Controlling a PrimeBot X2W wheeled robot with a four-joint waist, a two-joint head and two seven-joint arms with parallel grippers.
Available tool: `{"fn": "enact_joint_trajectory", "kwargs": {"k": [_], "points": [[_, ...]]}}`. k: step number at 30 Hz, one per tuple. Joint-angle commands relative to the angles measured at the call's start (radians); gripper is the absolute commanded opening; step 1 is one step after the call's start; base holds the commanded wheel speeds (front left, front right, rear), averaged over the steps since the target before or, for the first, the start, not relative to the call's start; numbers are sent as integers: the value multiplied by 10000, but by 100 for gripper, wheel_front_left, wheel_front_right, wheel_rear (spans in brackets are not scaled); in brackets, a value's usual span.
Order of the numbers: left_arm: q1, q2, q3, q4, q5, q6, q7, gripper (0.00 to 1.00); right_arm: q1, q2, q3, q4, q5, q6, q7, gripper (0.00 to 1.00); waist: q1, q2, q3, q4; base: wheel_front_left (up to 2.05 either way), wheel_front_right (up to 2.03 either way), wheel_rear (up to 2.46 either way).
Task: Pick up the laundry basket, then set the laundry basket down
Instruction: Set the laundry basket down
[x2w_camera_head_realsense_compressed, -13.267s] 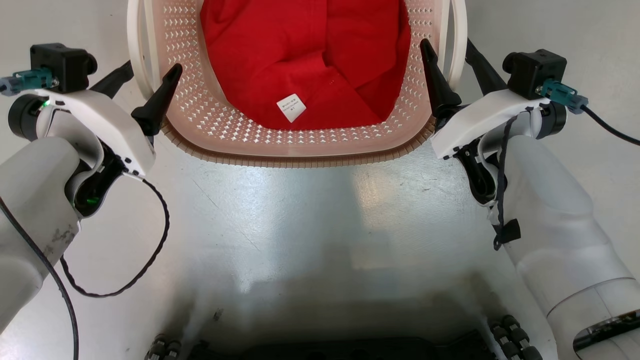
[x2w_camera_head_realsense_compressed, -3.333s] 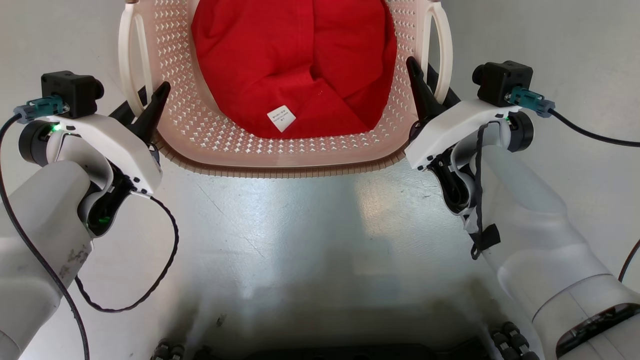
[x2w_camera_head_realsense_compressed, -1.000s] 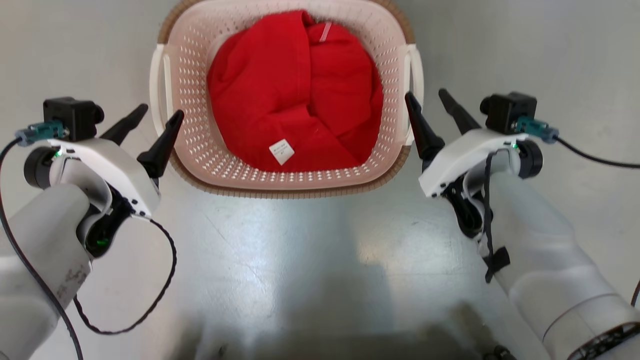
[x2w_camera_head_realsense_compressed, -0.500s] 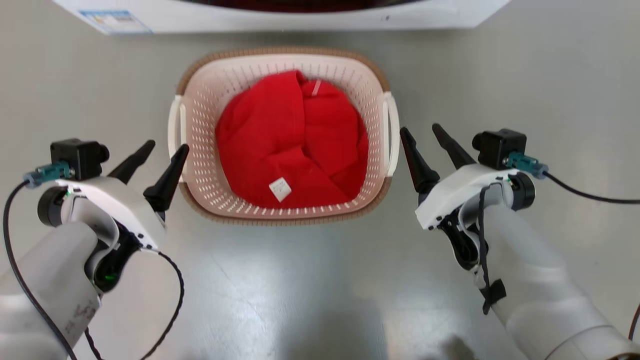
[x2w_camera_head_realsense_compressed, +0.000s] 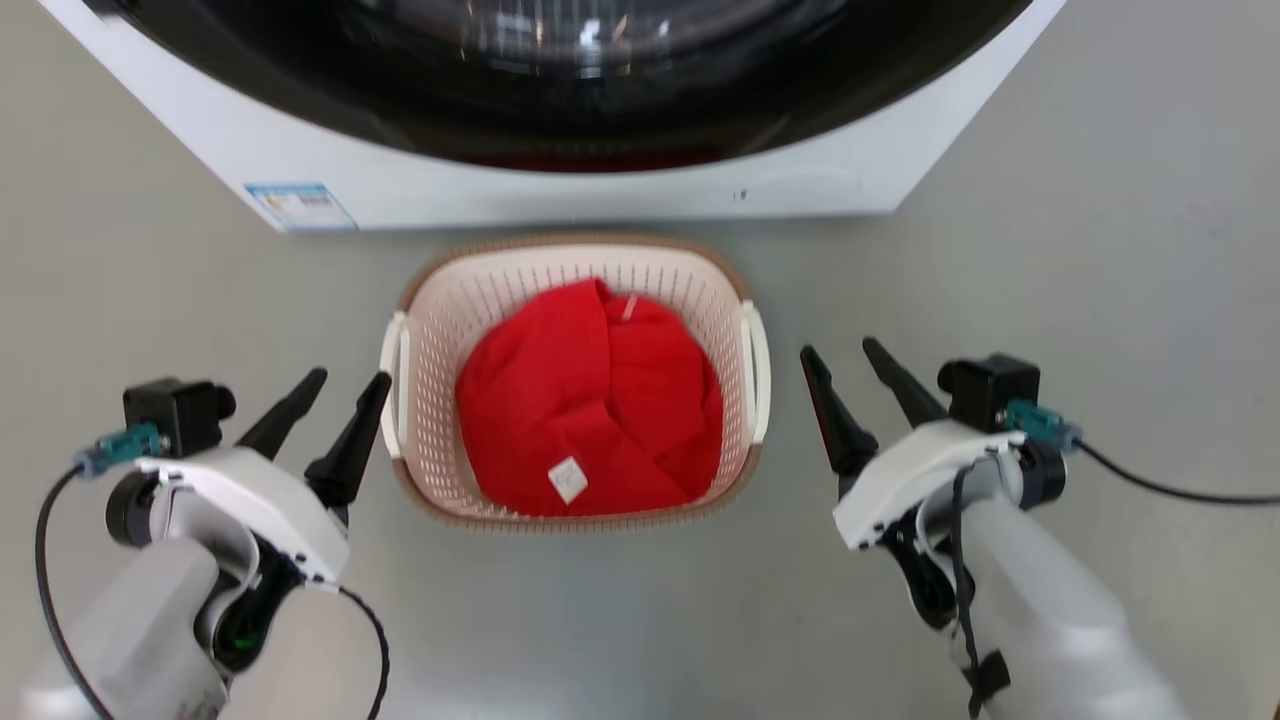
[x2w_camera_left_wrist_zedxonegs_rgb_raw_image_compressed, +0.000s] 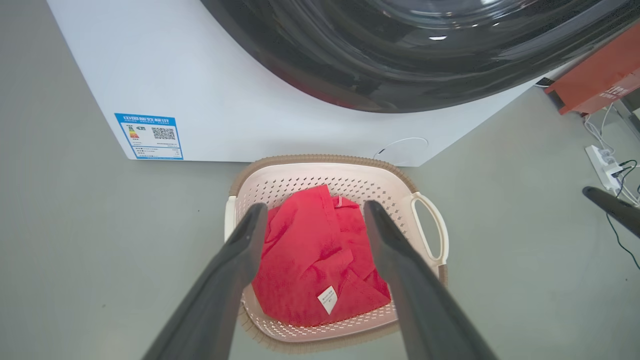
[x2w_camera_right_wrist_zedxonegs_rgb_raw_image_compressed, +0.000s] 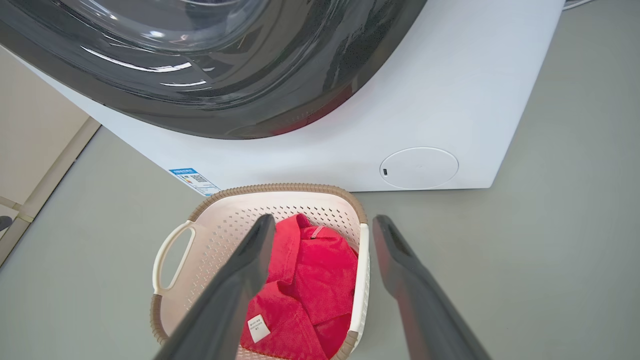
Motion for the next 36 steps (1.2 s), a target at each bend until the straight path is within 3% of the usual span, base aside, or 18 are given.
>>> {"fn": "enact_joint_trajectory", "kwargs": {"k": [1, 14, 36], "points": [[258, 305, 611, -227, 236, -12, -61, 100, 525, 149, 47, -336, -169, 17, -67, 100, 0, 0, -684, -63, 0, 0, 0], [1956, -320, 2541, -1022, 1505, -12, -61, 100, 2063, 149, -917, -1813, -1117, 17, -67, 100, 0, 0, -2525, 48, 0, 0, 0], [4397, -1476, 5309, -3252, 3656, -12, -61, 100, 4571, 149, -2324, -5194, -2493, 17, -67, 100, 0, 0, -4297, 246, 0, 0, 0]]}}
